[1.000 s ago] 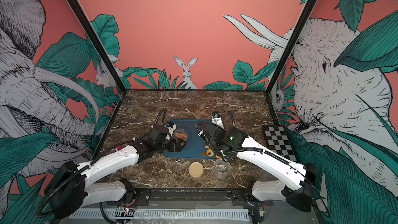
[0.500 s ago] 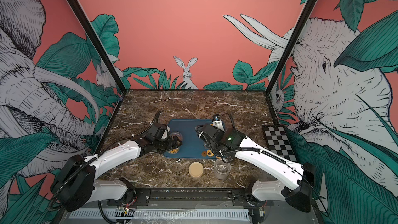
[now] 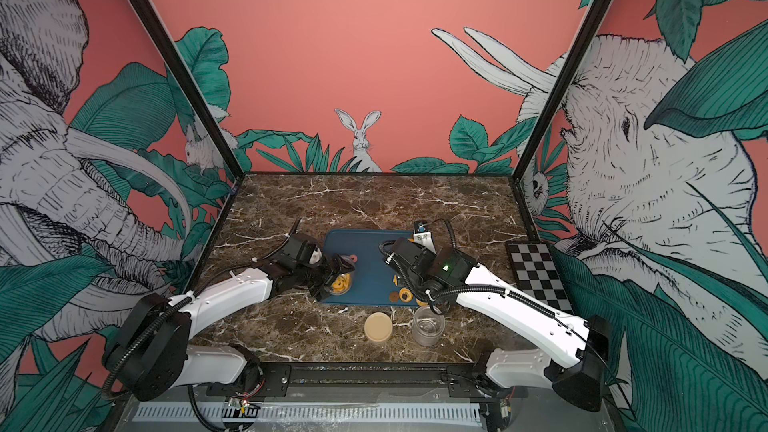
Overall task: Pour the cookies out of the jar
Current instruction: Pour the cookies in the jar onto the tray.
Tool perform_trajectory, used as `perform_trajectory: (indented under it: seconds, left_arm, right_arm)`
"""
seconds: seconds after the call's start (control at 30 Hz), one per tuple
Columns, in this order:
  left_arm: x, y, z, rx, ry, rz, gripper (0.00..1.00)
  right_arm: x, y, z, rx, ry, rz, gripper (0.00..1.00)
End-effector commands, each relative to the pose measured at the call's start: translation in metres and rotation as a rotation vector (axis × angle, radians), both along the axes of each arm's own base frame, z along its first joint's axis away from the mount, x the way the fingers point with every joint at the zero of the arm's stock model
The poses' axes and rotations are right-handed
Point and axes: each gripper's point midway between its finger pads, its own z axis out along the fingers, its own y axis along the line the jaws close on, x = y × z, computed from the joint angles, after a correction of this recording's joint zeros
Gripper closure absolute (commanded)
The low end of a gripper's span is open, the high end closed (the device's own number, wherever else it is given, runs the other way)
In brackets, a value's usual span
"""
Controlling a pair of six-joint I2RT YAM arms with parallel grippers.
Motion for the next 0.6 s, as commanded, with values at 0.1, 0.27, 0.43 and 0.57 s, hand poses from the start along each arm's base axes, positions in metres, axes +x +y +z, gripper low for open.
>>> perform_trajectory:
  seconds: [0.1,0.27,0.43,0.57]
  left_arm:
    - [-0.002,-0.005,0.034,-0.200,0.085,0.159,1.00]
    - [-0.002,0.004,0.031,-0.193,0.117,0.174,1.00]
    - [-0.002,-0.003,0.041,-0.276,0.112,0.196,1.00]
    - [-0.002,0.023,0.028,-0.144,0.113,0.184,1.00]
  right_arm:
    - [-0.001,-0.012,0.003,-0.005,-0.001,-0.037,0.01]
    - [0.000,-0.014,0.006,-0.003,-0.009,-0.044,0.01]
    - [0.000,-0.015,0.009,0.004,-0.011,-0.049,0.01]
    - [0.001,-0.016,0.006,0.005,-0.007,-0.053,0.01]
